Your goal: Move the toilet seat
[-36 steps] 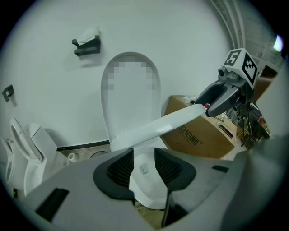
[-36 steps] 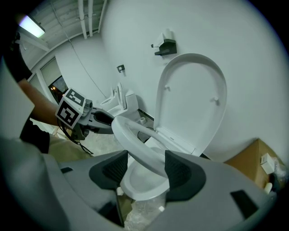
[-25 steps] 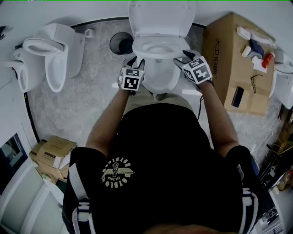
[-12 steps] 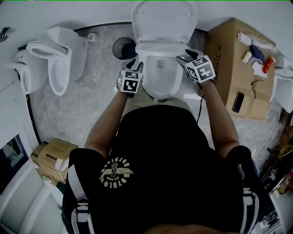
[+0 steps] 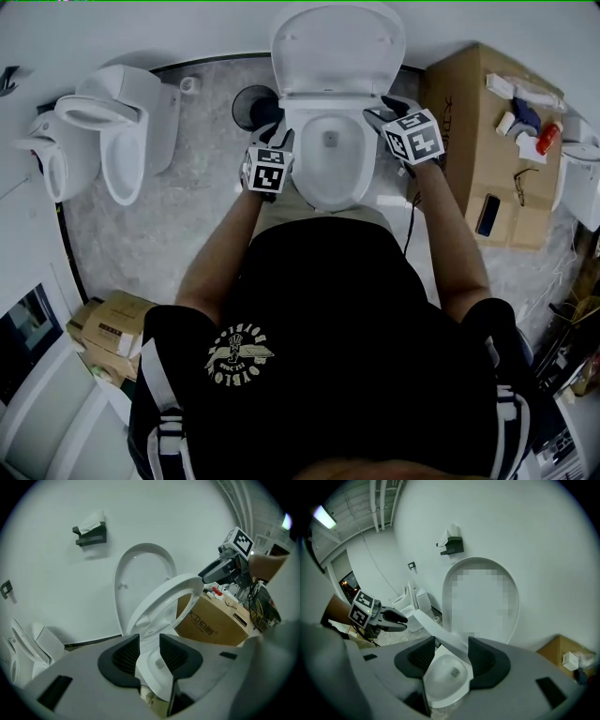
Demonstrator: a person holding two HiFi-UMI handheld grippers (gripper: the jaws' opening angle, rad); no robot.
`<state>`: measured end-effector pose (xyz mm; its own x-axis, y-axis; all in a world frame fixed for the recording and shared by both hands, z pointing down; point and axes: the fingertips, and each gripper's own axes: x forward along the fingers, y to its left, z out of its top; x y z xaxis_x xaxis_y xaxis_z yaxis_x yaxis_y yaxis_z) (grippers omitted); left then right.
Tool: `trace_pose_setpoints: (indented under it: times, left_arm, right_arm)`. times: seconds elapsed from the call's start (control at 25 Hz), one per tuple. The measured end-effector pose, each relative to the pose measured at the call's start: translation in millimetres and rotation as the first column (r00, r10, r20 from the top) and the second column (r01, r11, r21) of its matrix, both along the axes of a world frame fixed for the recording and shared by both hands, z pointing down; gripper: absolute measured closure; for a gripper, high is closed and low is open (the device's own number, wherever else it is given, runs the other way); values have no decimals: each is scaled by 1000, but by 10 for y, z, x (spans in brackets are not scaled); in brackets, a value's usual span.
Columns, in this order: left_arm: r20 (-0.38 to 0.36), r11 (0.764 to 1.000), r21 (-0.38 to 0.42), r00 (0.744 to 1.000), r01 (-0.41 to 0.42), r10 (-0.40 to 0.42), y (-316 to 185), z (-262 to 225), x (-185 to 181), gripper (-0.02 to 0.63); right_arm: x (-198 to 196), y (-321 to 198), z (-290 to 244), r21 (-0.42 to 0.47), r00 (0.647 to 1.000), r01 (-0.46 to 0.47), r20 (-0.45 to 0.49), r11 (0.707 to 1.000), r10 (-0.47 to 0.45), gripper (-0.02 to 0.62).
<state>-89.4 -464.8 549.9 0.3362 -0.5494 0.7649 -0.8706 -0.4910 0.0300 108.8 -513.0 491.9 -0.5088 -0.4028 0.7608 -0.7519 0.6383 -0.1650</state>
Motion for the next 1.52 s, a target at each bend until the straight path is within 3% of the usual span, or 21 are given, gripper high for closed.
trace_pose_setpoints:
  times: [0.68, 1.52]
  left_arm:
    - [-31, 998, 66, 1000, 1, 1, -491, -257, -23, 463]
    - [-11, 1000, 10, 1000, 5, -5, -366, -128, -128, 466]
  right_arm:
    - [1, -581, -86, 23, 995, -94, 41, 995, 93, 379]
    - [40, -1279, -77, 89, 966, -216, 165, 972, 199, 380]
